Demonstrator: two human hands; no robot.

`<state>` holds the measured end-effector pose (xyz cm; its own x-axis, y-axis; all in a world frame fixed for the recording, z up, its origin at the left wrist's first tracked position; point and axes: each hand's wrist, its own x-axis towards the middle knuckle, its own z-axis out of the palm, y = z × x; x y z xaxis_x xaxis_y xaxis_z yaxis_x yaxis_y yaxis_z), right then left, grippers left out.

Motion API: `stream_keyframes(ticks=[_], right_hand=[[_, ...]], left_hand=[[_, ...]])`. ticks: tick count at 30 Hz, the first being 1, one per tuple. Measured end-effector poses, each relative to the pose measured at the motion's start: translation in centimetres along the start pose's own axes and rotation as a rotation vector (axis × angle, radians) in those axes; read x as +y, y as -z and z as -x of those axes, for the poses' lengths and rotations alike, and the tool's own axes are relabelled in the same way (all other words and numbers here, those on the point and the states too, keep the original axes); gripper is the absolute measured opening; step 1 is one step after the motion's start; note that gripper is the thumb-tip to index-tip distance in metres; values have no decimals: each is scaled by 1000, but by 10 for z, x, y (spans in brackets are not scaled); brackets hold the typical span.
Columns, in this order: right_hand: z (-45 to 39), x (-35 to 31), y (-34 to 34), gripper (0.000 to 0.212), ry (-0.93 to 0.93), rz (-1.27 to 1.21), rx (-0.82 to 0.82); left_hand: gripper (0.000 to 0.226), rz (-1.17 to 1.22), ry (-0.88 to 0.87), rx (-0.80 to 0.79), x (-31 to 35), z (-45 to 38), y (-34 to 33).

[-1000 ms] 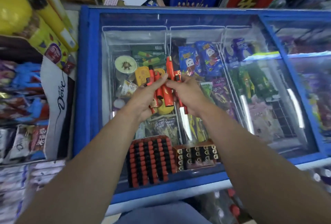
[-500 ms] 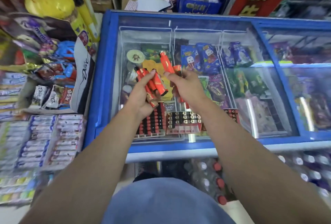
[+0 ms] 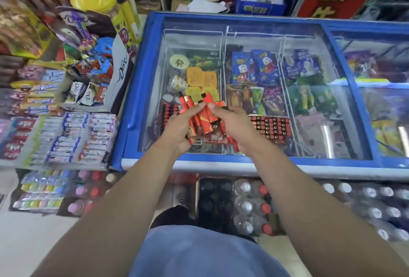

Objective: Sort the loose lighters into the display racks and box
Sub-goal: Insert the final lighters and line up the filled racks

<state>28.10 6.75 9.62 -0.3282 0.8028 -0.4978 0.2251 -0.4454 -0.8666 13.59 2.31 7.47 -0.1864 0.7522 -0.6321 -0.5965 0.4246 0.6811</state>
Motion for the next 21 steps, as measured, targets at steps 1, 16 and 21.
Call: stream_keyframes(ticks=[1,16,21], right_hand=[[2,2,1,40,-16,0,-7],[-1,9,-23,31,-27,103,212],[-2,12,-33,26,-169,-142,212]], left_hand=[[20,-23,5,13,-2,2,0],[47,-49,155,-102,-8,-25,26],[44,-116,157,-125,-2,-37,34]])
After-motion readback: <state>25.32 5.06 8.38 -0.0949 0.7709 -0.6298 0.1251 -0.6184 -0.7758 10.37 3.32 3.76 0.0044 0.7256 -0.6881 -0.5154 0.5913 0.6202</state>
